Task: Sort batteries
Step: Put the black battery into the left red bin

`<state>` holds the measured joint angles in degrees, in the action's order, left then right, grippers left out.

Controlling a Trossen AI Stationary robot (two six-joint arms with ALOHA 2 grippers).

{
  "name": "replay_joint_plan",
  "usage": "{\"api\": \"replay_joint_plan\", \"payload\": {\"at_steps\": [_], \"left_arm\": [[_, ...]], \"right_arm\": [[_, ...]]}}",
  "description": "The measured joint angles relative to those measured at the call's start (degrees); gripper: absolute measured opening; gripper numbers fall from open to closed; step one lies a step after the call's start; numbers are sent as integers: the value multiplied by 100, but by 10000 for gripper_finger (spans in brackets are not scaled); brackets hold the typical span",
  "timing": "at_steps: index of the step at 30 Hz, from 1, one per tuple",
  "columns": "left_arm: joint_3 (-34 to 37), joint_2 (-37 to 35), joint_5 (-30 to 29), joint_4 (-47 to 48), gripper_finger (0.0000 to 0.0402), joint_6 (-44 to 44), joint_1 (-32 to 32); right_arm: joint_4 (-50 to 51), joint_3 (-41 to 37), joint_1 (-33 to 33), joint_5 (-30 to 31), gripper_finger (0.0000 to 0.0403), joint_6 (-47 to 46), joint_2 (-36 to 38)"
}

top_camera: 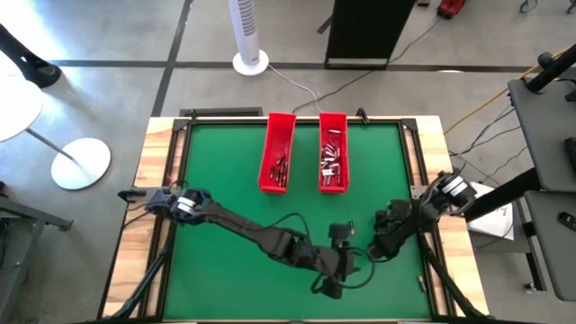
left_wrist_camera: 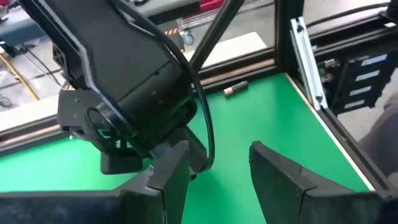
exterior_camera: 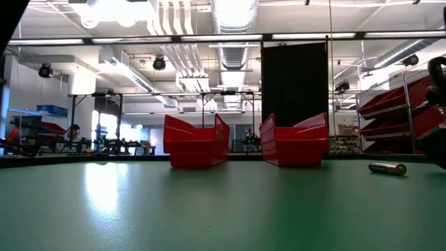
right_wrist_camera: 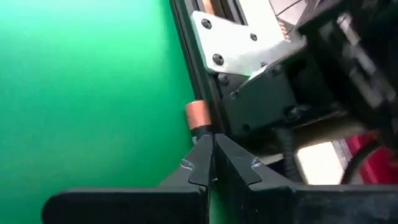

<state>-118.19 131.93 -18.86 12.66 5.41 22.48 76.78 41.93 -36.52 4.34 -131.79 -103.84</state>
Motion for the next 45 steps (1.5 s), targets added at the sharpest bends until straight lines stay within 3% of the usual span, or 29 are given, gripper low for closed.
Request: {"api": "replay_joint_plan", "payload": {"at_steps": [6, 14, 18, 27, 31, 36, 40, 45], "left_arm": [[1199, -801, 6, -1125, 149, 350, -49], [3411, -1945, 40, -3477, 149, 558, -391], [4076, -2262, 98, -4260, 149, 378, -605], [4209, -2331, 345, -4264, 149, 116, -720], [4177, -2331, 344, -4262, 149, 171, -653], [4128, -2331, 345, -4228, 149, 162, -638], [4131, -2331, 344, -4199, 149, 153, -612], [4134, -2331, 344, -4097, 149, 174, -601]], "right_arm": [[-184, 57, -96, -90, 13, -452, -261], [-237, -323, -87, -164, 13, -524, 302], [-244, -330, -23, -231, 13, -562, 342], [-964, -539, -6, -178, 13, -434, 721], [-773, -239, -71, -138, 13, -221, 931], [221, 138, -276, -99, 13, -261, 1096], [115, 130, -299, -166, 13, -274, 1110], [-573, 359, -341, 641, 13, 90, 1070]]}}
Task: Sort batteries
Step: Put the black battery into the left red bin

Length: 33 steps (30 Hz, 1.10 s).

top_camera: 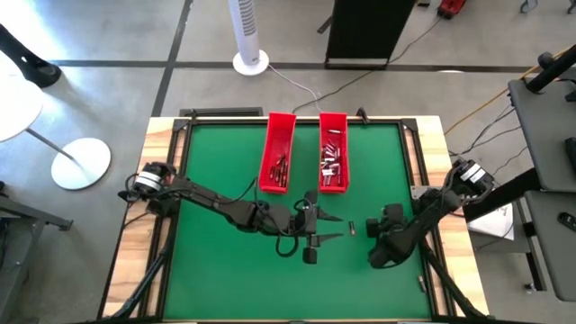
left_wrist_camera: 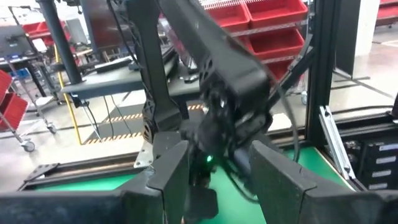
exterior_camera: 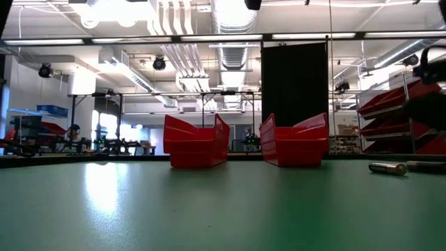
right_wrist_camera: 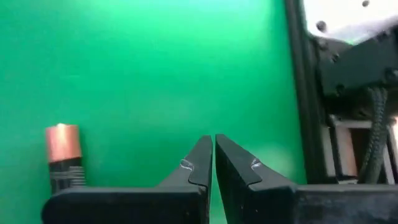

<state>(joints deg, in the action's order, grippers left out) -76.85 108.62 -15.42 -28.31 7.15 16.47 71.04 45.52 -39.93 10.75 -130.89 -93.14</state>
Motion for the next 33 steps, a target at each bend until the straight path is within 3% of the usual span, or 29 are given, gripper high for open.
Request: {"api": "replay_joint_plan", "payload": {"at_steps": [6, 15, 21, 27, 33], "left_arm": [[6, 0, -139, 755, 149, -328, 0], [29, 0, -366, 2705, 149, -2611, 54], [402, 243, -543, 2979, 149, -3667, 287], [617, 504, -1015, 2840, 149, -4026, 464], [678, 903, -944, 2736, 149, -4117, 590]], "right_arm": [[940, 844, -295, 407, 13, 271, -7], [1507, 2080, -960, 2001, 13, 880, -8], [481, 2235, -1276, 3242, 13, 1418, -162], [-466, 2134, -971, 3429, 25, 1778, -453], [-1130, 2258, -489, 3374, 97, 2213, -781]]}}
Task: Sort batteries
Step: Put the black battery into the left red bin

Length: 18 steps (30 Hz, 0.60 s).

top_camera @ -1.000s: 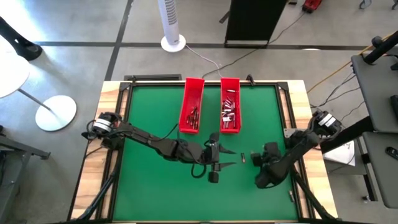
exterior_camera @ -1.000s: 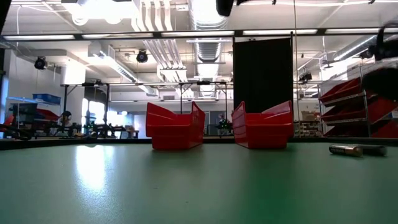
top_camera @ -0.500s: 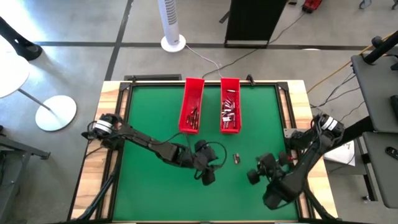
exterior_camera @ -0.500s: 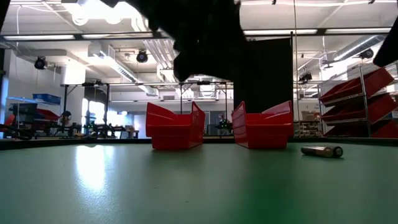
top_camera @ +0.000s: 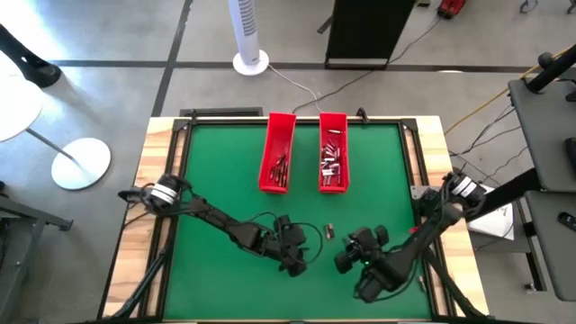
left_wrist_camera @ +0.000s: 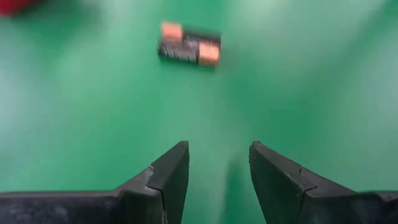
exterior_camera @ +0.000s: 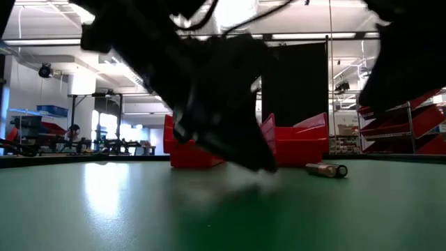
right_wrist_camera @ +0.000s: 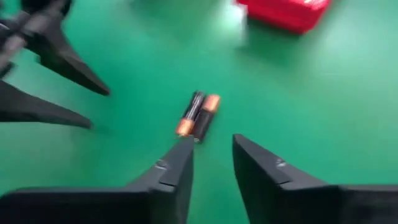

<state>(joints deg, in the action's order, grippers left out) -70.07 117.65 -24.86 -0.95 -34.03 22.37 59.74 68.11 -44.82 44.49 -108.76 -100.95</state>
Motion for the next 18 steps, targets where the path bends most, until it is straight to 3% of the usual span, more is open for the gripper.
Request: {"api": "replay_joint_plan", "payload": {"at_steps": [6, 18], "left_arm": [[0, 376, 105, -58, 149, -6, 56], [28, 86, -147, 708, 149, -105, 499]], "right_arm": [[-1323, 5, 480, -110, 159, 938, -301], [-2320, 10, 1169, -301, 185, 2024, -794]]}}
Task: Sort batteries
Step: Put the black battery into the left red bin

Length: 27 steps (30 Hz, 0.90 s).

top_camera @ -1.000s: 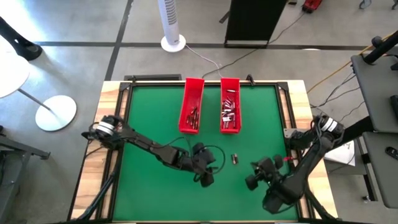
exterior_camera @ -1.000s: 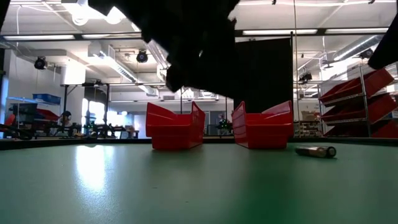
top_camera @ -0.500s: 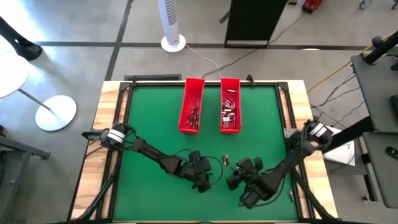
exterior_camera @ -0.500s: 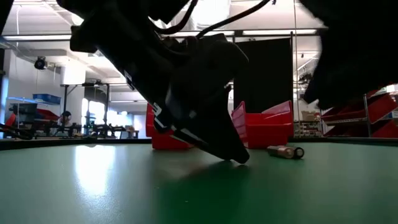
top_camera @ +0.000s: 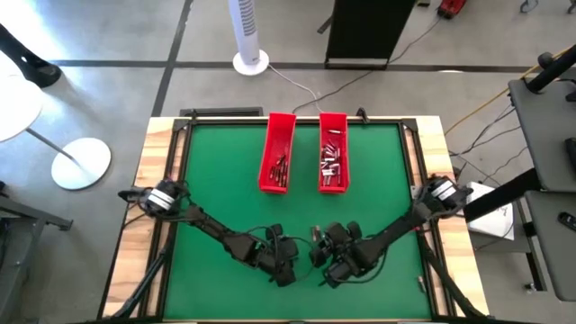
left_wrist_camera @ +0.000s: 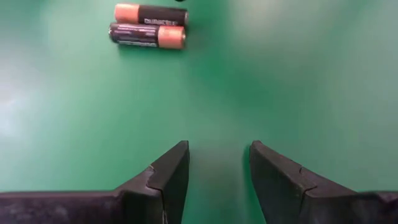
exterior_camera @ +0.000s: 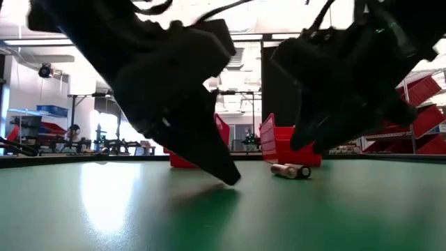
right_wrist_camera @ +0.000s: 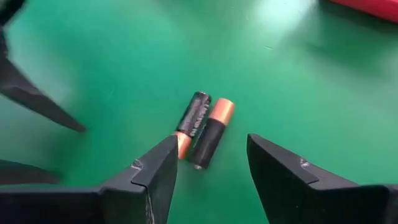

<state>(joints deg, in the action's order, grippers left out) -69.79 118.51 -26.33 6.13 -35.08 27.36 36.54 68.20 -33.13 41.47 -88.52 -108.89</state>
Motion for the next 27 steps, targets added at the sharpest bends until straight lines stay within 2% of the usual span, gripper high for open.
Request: {"api": "replay_joint_plan", "payload": {"at_steps": [9, 15, 19, 27], "left_arm": [[375, -214, -542, 182, 149, -981, 235], [667, -240, -878, -149, 149, -1754, 456], [874, -231, -1313, -931, 149, -1693, 790], [921, -229, -1520, -1076, 175, -1918, 845]], "right_arm": [[-21, 105, 36, 57, 196, 232, -204], [472, 110, -698, 271, 196, 212, 192], [1146, 105, -1292, 481, 196, 62, 386], [1474, 62, -1792, 526, 196, 294, 487]]}}
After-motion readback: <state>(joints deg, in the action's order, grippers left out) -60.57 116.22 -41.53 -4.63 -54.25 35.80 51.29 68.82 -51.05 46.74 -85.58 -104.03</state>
